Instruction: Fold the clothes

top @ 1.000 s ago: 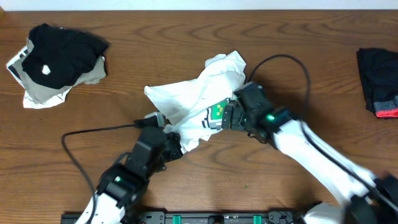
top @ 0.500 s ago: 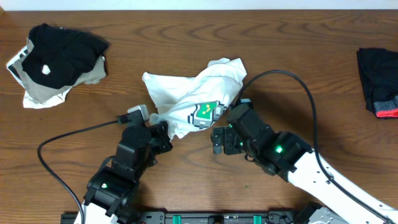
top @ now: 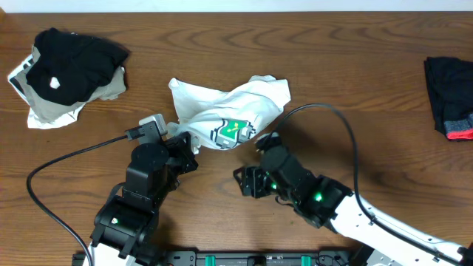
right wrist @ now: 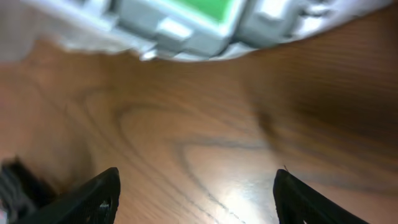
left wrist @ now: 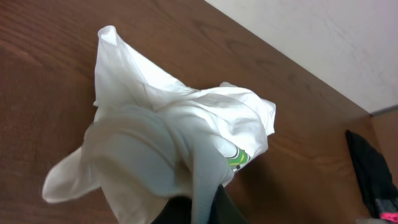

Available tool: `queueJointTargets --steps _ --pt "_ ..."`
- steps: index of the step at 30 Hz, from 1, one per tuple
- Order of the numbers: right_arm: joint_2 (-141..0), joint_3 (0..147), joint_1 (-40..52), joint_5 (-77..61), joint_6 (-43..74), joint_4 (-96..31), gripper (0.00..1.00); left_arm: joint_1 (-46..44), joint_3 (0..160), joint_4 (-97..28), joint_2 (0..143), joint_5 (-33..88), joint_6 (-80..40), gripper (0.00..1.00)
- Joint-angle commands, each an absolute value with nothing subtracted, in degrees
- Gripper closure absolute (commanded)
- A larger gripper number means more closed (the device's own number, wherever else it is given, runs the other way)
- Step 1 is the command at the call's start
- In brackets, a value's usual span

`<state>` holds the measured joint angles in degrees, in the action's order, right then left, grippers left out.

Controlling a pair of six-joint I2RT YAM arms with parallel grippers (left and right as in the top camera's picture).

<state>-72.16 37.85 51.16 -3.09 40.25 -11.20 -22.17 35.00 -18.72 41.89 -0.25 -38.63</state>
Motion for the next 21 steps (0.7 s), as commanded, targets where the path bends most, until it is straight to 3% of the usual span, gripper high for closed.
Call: queueJointTargets --steps 1,7,13,21 --pt "-72.31 37.50 53.67 -3.88 26.48 -9.37 0.22 -21.87 37.21 -18.57 41.45 -1.72 -37.28 0.92" --pt "-72.34 37.50 56.71 1.63 19.00 -9.15 0.14 -21.87 41.63 -20.56 41.45 -2.48 -36.80 0.92" --pt "-72.34 37.50 59.02 11.20 19.27 -6.87 0.18 -21.87 47.90 -23.16 41.45 -2.61 -36.67 0.92" --pt "-72.95 37.50 62.61 12.21 21.26 4.14 0.20 -21.93 55.24 -27.59 41.47 -1.96 -41.67 0.92"
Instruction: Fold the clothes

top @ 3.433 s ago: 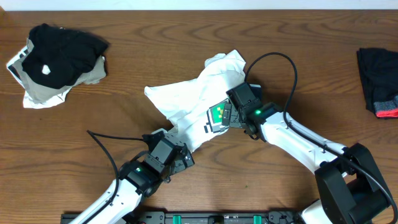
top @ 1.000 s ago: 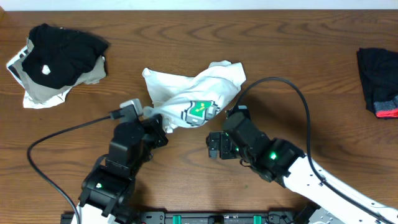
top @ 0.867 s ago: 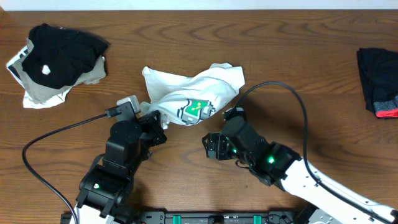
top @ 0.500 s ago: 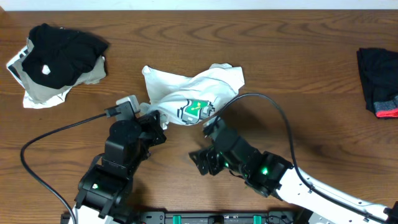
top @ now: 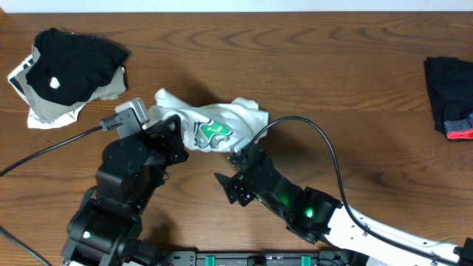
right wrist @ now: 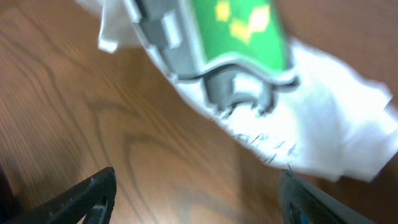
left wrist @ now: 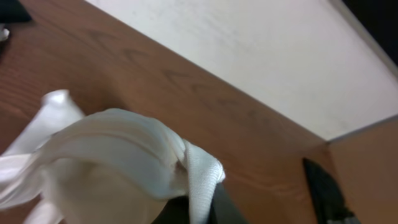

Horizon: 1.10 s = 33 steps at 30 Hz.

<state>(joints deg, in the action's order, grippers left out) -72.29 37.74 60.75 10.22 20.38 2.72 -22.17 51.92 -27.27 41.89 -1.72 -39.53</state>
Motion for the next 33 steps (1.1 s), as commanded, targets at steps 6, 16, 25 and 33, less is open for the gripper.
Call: queueJointTargets --steps 6,16,25,33 --pt "-75.57 37.50 69.32 13.52 23.11 9.61 0.22 -21.91 57.69 -28.23 41.52 -3.01 -41.65 0.92" --pt "-76.34 37.50 81.73 36.32 19.59 14.48 0.23 -21.93 59.05 -27.83 44.14 -5.15 -42.46 0.92" --pt "-82.94 37.50 81.95 35.55 13.13 24.32 0.23 -21.93 65.04 -31.59 46.00 -1.93 -42.78 0.92" --pt "-88.44 37.78 81.93 34.81 9.13 33.98 0.25 -21.93 65.82 -32.58 46.19 1.06 -45.15 0.92"
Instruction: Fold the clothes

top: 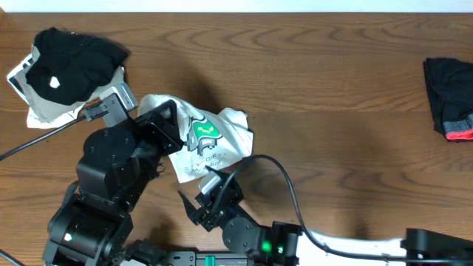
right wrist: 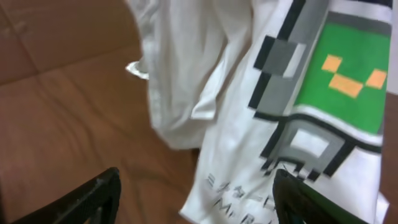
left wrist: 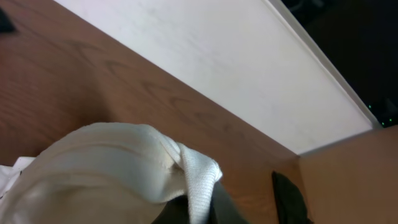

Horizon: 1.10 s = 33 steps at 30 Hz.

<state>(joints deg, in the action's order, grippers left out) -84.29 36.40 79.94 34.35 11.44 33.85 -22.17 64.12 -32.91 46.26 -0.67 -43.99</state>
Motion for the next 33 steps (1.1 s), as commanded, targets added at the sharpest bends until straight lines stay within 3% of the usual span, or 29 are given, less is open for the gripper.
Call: queueJointTargets --steps 1,21,33 --pt "-88.73 38.04 81.93 33.89 9.10 33.95 0.26 -21.93 65.82 -32.60 46.22 1.06 -45.15 0.93" --pt "-92.68 42.61 82.13 31.14 7.40 35.07 0.34 -21.98 65.84 -33.85 46.35 1.13 -46.87 0.93" --pt "-97.91 44.36 81.14 39.20 4.21 40.12 0.36 -21.98 66.00 -34.30 46.28 2.92 -47.09 0.92"
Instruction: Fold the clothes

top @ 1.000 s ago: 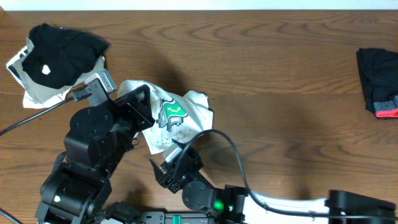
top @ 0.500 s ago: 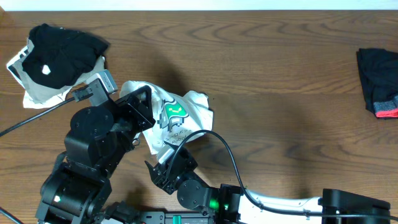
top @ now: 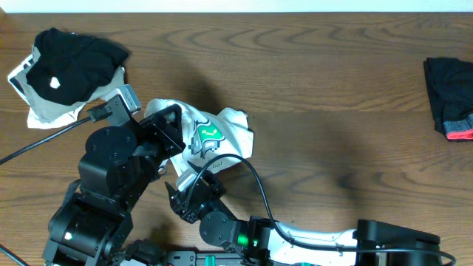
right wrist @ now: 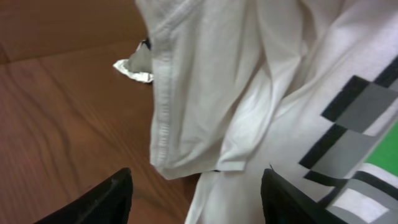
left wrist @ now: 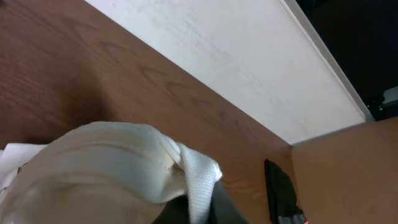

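Note:
A white T-shirt with a green and grey pixel print hangs bunched from my left gripper, left of the table's middle. In the left wrist view the gripper is shut on a ribbed edge of the shirt. My right gripper sits low in front of the shirt, below its hanging hem. Seen from the right wrist, that gripper is open with nothing in it, and the shirt's hem and print hang just beyond its fingertips.
A pile of black and pale clothes lies at the back left corner. A black garment with a red band lies at the right edge, also seen from the left wrist. The left arm's cable trails over the left side.
My right gripper has shifted a little left and closer under the shirt's hanging hem. The left gripper still holds the shirt in almost the same place.
The shirt lay crumpled at the table's middle with my left gripper shut on its left edge and the right gripper open beside it. Then the shirt was up and further left each time, and the open right gripper was further left below it.

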Available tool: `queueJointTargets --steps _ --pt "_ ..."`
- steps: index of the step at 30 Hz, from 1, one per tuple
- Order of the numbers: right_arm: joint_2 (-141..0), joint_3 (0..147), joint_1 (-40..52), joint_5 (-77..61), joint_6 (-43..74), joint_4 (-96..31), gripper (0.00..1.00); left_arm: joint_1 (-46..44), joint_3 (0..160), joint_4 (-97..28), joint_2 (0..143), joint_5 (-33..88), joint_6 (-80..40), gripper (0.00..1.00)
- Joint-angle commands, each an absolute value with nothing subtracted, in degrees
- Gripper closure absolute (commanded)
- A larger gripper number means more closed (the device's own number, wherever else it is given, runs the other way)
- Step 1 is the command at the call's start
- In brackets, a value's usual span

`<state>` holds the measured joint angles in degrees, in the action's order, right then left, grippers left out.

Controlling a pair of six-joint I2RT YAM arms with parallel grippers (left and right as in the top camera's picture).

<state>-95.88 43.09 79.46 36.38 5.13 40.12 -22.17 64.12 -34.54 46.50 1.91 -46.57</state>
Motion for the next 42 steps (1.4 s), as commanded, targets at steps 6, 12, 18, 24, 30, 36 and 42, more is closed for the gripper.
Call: queueJointTargets --steps 6,12,18,24,30,36,42 --pt "-97.91 44.36 78.22 38.04 4.49 40.16 0.36 -21.98 66.00 -34.30 46.26 4.58 -47.97 0.92" --pt "-97.91 44.36 76.27 34.48 6.83 40.18 0.50 -21.98 66.00 -34.37 46.24 5.61 -48.38 0.92" --pt "-97.91 44.36 74.28 34.68 8.19 40.16 0.70 -21.98 66.00 -34.48 46.24 7.27 -48.40 0.93" --pt "-97.91 44.36 73.45 34.98 9.43 40.14 0.99 -21.98 66.00 -35.16 46.24 7.55 -48.34 0.93" --pt "-97.69 44.36 73.91 43.64 9.34 41.17 0.99 -21.98 66.00 -36.25 46.24 6.68 -46.89 0.92" --pt "-95.44 44.36 76.20 47.37 9.13 42.19 0.99 -21.98 66.00 -37.19 46.24 3.77 -46.28 0.92" --pt "-91.90 44.36 76.73 60.16 9.13 39.83 0.99 -21.91 66.00 -37.52 46.24 0.38 -45.47 0.92"
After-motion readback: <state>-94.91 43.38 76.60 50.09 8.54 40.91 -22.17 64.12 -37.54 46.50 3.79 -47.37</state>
